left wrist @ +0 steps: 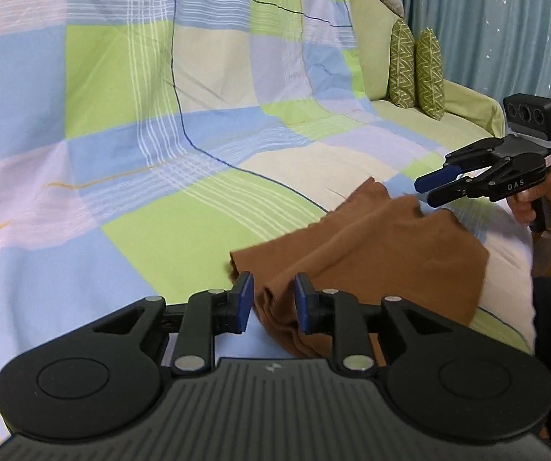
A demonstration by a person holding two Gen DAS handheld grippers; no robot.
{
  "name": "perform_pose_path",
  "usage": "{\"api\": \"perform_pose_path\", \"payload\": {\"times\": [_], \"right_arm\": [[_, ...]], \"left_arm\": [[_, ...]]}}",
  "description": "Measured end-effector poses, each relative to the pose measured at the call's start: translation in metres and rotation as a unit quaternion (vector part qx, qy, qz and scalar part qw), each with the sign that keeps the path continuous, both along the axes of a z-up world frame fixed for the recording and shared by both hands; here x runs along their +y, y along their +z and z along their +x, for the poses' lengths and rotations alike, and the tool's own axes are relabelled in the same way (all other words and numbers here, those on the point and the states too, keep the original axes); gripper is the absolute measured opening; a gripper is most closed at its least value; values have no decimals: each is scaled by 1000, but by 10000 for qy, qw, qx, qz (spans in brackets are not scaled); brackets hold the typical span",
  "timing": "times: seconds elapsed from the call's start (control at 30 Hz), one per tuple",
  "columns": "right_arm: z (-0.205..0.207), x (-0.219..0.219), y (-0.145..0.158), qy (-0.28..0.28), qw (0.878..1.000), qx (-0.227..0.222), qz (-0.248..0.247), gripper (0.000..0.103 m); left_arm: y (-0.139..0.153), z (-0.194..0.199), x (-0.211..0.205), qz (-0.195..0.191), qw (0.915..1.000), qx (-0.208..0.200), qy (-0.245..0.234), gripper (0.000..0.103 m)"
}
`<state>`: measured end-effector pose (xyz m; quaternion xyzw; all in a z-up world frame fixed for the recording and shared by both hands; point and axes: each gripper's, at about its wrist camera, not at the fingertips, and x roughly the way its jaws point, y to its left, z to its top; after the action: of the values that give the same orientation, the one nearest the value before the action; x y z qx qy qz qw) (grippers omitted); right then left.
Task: Fold clothes
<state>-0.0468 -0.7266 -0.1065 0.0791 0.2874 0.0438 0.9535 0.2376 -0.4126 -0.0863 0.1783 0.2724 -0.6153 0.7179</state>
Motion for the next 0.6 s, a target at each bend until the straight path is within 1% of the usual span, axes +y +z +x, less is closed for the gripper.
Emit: {"api": "perform_pose_path", "payload": {"times": [0.07,0.1,0.13,0.17,0.2,0.23,0.33,0.4,0.5,0.6], "right_arm": [[9,-1,-5,42,10000,-9,-17,30],[14,-1,-8,70,10000,-3,-24,30],[19,-2,-11,93,10000,8,-14,30],[24,-2,-14,108,9999,25,24,30],[27,-2,-16,108,9999,38,62,26],[27,-3,-16,95,9999,49,99,2],[24,1,-12,17,9997,204,119,2],[17,8,2,53,10000,81,22,2],[20,9,18,33,9999,-64,-106,2],[36,1,16,-46,9999,8,-167,2]], "left_arm": [[-3,-1,-6,65,9999,-44,-73,27],[-5,-2,-10,153,9998,-73,-87,24],[-7,-3,-13,229,9996,-94,-107,12],[-8,-4,-13,251,9995,-89,-139,2],[-8,-7,-12,225,9996,-85,-160,2],[-6,-10,-8,178,9997,-100,-163,1],[4,-17,5,-2,9998,-151,-112,1],[13,-18,13,-144,9997,-187,-30,1],[15,-9,4,-129,9997,-190,12,1],[3,4,-16,47,9998,-187,80,1]]}}
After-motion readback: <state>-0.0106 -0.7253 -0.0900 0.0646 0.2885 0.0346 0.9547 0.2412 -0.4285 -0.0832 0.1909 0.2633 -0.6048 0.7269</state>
